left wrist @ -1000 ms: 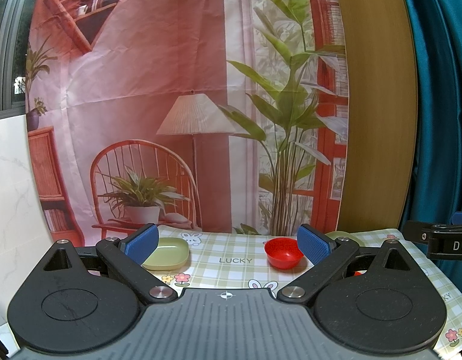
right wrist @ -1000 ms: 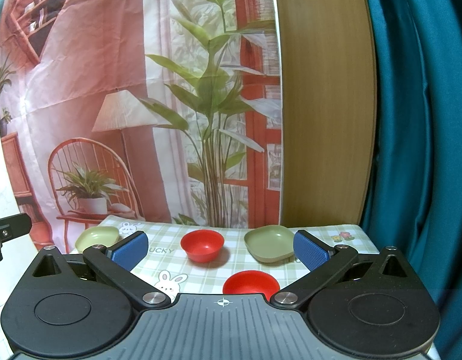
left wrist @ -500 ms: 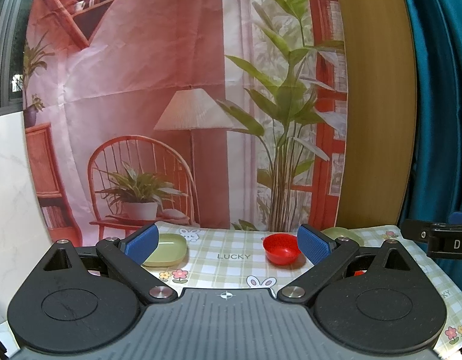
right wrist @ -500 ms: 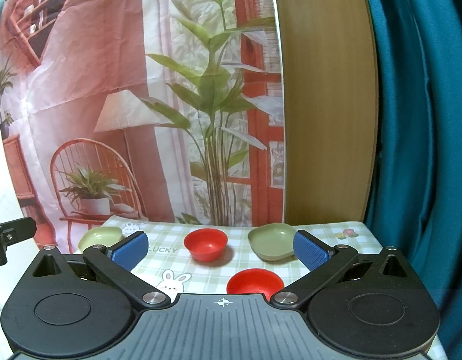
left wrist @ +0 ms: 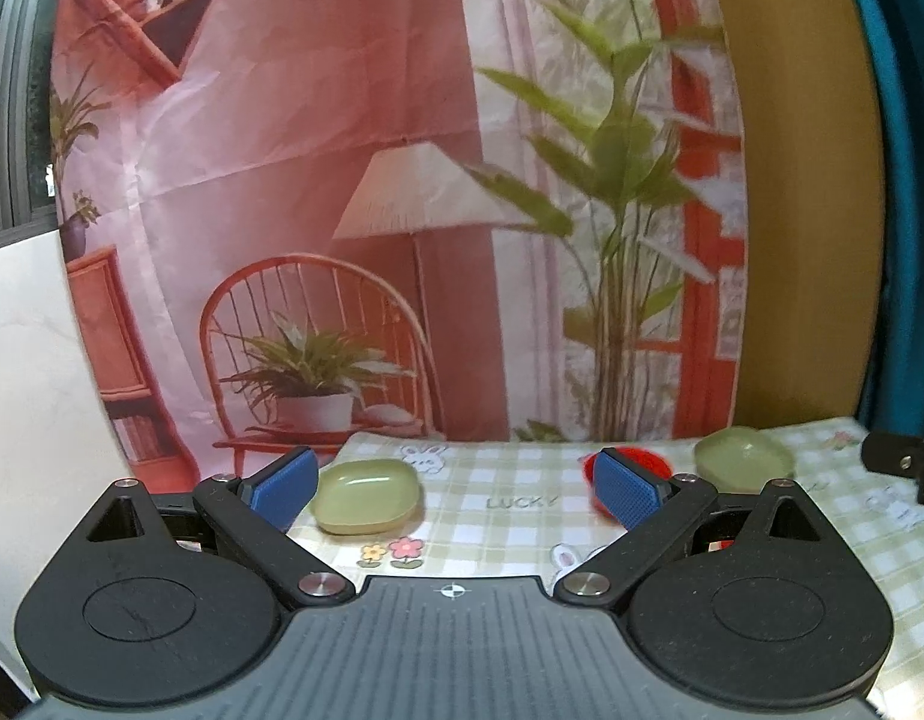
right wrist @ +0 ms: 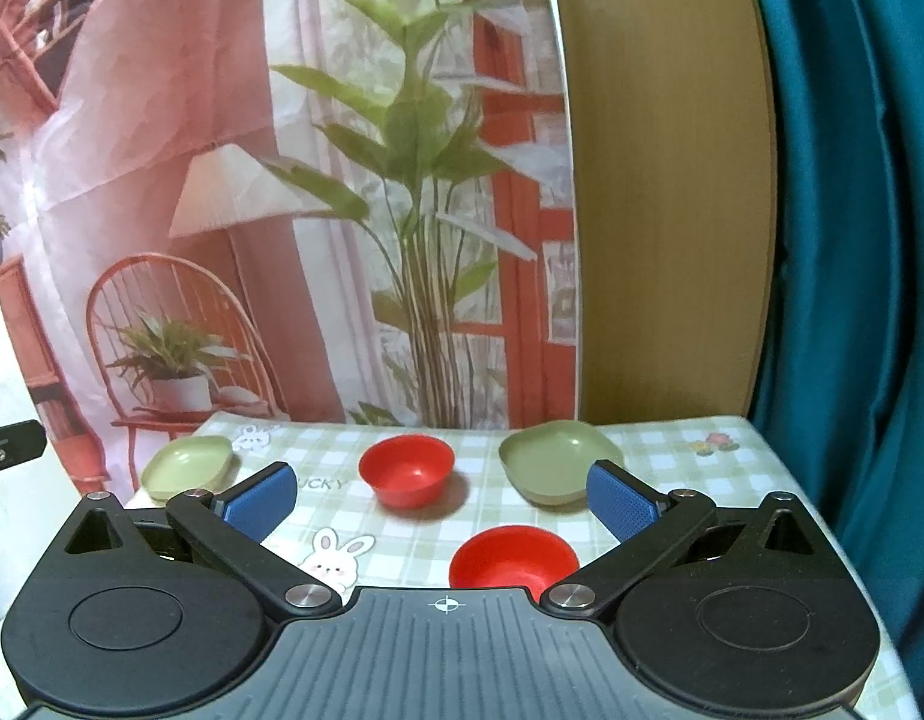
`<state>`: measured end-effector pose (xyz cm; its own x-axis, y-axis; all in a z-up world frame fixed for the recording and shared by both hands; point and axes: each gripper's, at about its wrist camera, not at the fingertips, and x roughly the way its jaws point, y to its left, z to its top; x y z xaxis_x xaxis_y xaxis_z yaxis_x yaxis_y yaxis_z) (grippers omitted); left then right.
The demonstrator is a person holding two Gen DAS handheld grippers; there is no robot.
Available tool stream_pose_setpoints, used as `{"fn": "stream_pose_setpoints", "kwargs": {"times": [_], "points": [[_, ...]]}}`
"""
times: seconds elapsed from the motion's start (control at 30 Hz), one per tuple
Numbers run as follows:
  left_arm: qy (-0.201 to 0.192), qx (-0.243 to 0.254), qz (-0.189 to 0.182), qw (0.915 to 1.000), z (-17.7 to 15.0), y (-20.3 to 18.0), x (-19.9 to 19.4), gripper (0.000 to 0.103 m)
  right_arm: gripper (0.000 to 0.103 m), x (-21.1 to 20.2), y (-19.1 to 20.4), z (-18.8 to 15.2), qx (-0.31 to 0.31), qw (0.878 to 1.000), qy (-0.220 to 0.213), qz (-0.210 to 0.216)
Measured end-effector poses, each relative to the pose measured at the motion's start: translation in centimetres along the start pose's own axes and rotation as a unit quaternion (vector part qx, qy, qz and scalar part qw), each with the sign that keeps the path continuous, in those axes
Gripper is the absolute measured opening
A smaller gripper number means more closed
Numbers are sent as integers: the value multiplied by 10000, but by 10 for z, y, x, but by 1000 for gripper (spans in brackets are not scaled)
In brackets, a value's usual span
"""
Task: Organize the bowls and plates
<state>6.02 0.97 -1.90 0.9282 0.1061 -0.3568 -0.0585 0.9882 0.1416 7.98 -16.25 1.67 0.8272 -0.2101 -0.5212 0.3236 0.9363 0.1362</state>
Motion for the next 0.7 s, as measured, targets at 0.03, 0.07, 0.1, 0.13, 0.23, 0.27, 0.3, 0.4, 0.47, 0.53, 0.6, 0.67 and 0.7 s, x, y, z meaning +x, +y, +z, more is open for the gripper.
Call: {"fn": "stream_pose_setpoints", "kwargs": {"times": [0.03,0.07,0.1,0.13,0.23,0.27,0.3,0.4,0.47,0.53,0.6,0.67,0.7], "points": [[34,12,22,10000,0,1,5,99,103,6,0,-1,-9,10000,39,-8],[72,23,43,10000,1,2,10,99,103,9,-1,-2,-21,10000,62,-13],[105,29,59,9999,2,3,16,99,103,15,-1,-2,-36,10000,84,-19],[127,35,70,9999,2,4,20,99,103,19,-1,-2,-46,9999,97,-20],[177,72,76,9998,5,4,34,99,103,33,-1,-2,-37,9999,153,-35],[205,88,69,9997,6,3,38,99,103,37,-1,-1,-32,9998,179,-35],[231,99,56,9997,6,2,43,99,103,42,-1,-1,-35,9998,208,-36],[335,131,13,9994,6,1,56,99,103,56,0,-2,-49,9996,267,-40],[421,139,-29,9990,4,1,66,98,103,64,1,-3,-52,9995,300,-33],[500,119,-57,9987,2,3,74,97,102,72,3,-4,-54,9994,350,-34],[599,109,-108,9981,-1,6,85,96,102,80,5,-6,-60,9992,387,-8],[667,112,-148,9976,-3,9,93,96,101,87,7,-9,-87,9991,419,50],[692,115,-163,9974,-3,10,97,95,101,90,9,-10,-108,9989,441,79]]}}
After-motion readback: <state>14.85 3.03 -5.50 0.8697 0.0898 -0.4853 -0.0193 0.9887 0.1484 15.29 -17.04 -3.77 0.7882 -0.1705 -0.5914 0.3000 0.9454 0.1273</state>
